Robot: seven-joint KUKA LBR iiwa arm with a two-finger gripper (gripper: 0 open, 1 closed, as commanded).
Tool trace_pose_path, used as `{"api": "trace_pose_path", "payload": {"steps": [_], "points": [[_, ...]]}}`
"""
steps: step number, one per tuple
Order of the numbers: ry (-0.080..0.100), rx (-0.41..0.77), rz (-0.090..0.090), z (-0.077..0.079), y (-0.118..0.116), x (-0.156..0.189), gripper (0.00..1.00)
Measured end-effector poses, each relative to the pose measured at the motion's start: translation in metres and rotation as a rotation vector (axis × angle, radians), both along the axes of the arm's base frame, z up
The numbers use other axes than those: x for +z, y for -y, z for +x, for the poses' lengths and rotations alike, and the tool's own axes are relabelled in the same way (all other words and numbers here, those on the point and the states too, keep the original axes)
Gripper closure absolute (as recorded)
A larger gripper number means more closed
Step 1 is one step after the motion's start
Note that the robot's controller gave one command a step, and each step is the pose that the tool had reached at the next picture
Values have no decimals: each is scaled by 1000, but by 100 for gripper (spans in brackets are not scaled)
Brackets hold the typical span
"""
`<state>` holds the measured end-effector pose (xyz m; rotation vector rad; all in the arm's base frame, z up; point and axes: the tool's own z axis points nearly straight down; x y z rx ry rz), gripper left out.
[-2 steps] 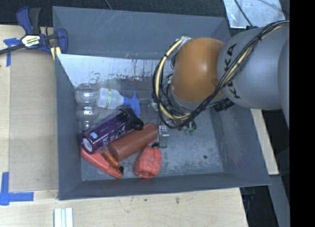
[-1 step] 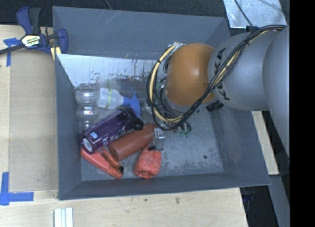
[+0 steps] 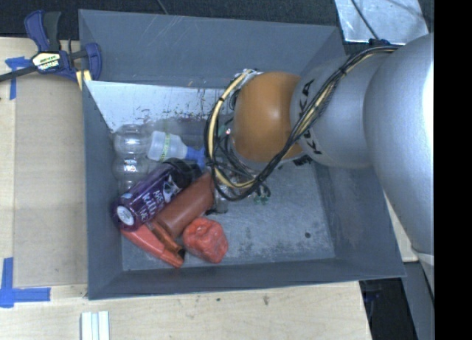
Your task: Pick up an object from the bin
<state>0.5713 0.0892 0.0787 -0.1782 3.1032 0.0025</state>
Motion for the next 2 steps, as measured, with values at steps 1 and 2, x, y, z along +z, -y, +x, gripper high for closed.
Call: {"api": "trace_pose_path", "payload": {"steps": [1,2], "points": [[0,0,0,0,0,0,100],[-29,-8,-3,19,3,123,100]]}}
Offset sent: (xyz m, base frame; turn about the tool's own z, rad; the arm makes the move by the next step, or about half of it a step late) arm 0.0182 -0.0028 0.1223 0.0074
